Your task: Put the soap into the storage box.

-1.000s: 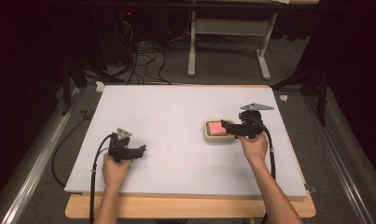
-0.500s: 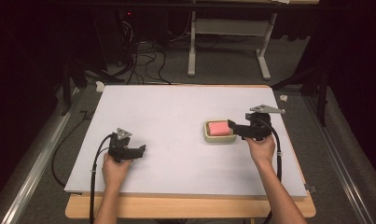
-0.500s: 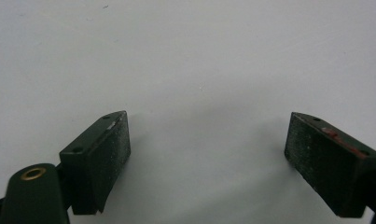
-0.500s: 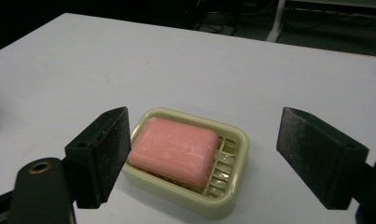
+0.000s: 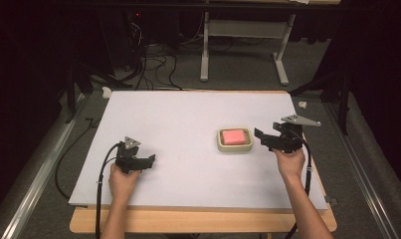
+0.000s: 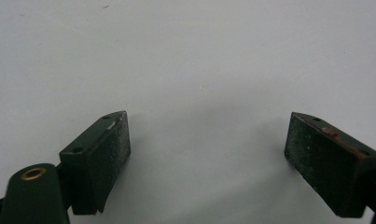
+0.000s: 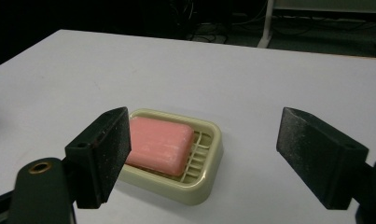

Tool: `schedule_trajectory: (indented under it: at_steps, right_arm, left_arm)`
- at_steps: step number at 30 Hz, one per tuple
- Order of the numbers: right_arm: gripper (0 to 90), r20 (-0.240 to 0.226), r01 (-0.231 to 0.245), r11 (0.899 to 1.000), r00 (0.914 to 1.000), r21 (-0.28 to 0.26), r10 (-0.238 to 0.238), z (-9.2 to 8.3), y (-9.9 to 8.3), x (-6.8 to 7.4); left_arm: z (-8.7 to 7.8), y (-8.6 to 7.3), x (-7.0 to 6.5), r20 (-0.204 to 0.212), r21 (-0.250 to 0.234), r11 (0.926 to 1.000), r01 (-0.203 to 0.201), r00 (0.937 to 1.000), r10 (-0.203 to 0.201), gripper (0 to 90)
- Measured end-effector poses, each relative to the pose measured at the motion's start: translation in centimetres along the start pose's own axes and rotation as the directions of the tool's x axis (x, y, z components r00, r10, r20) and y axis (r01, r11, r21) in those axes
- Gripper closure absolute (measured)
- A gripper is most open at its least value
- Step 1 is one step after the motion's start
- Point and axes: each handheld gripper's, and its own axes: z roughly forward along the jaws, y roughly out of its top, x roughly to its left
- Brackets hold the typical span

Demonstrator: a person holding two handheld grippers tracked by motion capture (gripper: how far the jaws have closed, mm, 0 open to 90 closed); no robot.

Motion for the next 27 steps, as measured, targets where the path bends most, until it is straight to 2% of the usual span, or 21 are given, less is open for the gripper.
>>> schedule_trajectory:
  at_steps: [27]
  right_arm:
    - [20.0, 0.022, -0.041, 0.997, 0.9989, -0.061, 0.042, -4.0, -1.7, -2.6]
  left_arm:
    - [0.0, 0.0, 0.0, -0.001, 0.001, 1.0000, -0.001, 1.0000, 0.001, 14.7]
